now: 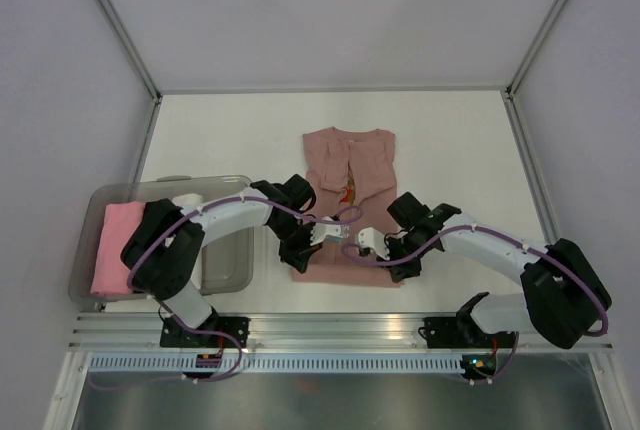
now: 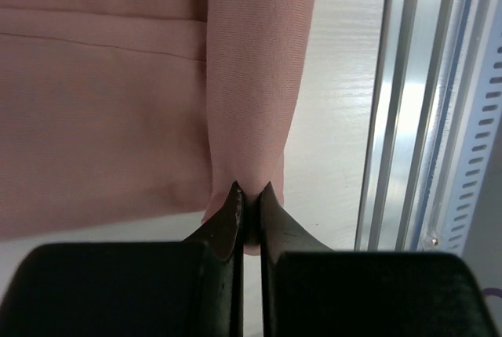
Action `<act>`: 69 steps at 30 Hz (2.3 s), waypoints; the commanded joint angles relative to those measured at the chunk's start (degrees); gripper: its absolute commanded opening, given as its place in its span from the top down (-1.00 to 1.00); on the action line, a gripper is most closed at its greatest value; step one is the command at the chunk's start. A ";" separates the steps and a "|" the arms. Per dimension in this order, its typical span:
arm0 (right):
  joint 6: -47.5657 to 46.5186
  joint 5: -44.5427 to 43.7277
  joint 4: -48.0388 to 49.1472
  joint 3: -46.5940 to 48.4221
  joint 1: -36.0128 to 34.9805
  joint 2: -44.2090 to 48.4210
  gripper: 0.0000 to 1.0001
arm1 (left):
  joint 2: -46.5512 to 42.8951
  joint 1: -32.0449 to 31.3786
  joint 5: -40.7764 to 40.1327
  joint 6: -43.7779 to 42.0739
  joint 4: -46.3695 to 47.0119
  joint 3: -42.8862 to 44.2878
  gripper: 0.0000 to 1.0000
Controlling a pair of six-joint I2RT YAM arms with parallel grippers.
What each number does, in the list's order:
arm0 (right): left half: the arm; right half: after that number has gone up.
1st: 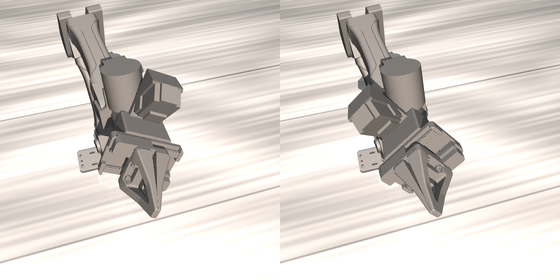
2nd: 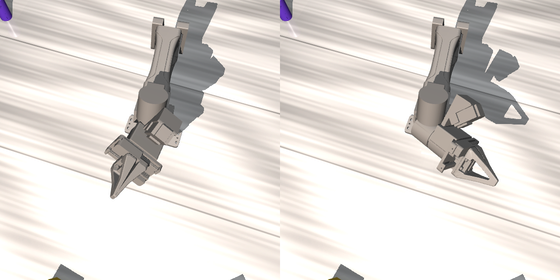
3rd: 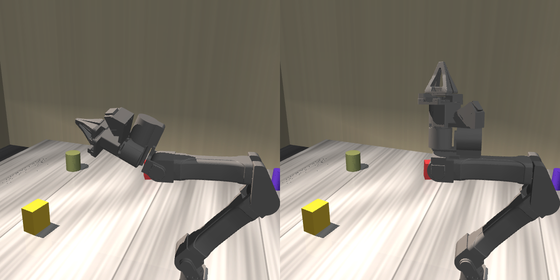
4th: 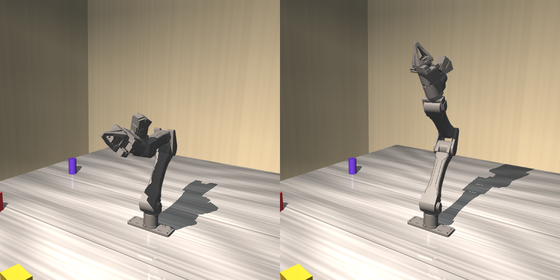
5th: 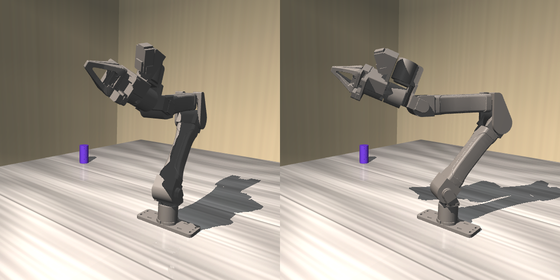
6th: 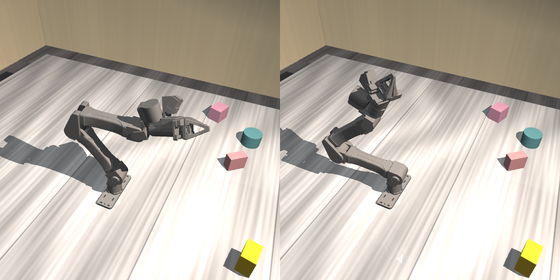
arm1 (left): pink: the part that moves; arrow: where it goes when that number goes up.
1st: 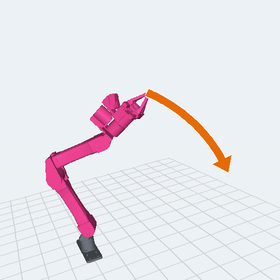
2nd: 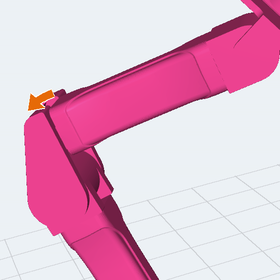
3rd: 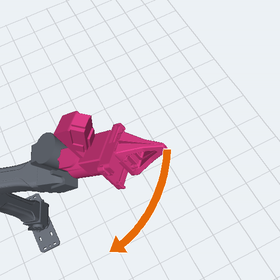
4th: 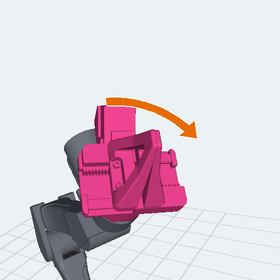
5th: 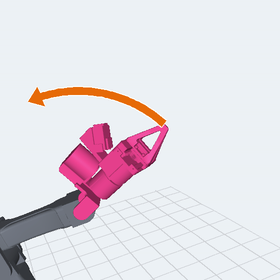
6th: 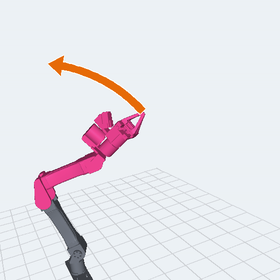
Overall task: Roll the t-shirts
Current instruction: Roll the tshirt
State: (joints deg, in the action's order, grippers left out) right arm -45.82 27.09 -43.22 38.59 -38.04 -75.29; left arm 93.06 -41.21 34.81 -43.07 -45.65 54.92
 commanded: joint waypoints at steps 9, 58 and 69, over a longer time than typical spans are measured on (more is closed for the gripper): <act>6.79 -2.22 1.74 3.86 5.08 1.36 0.24 | 5.55 2.45 0.70 -0.44 -2.69 3.70 0.83; 8.12 -6.00 21.78 -5.28 -6.17 -0.91 1.00 | -3.22 5.53 -13.89 2.38 0.03 10.66 0.22; 9.70 -5.21 23.10 -5.54 -3.36 1.28 0.99 | -27.88 0.26 -15.20 -4.72 19.17 -11.37 0.15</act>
State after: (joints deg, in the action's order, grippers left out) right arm -36.64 22.11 -20.14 33.80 -42.46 -74.52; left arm 74.63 -37.41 20.69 -40.71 -33.43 54.02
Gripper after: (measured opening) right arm 0.003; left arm 0.405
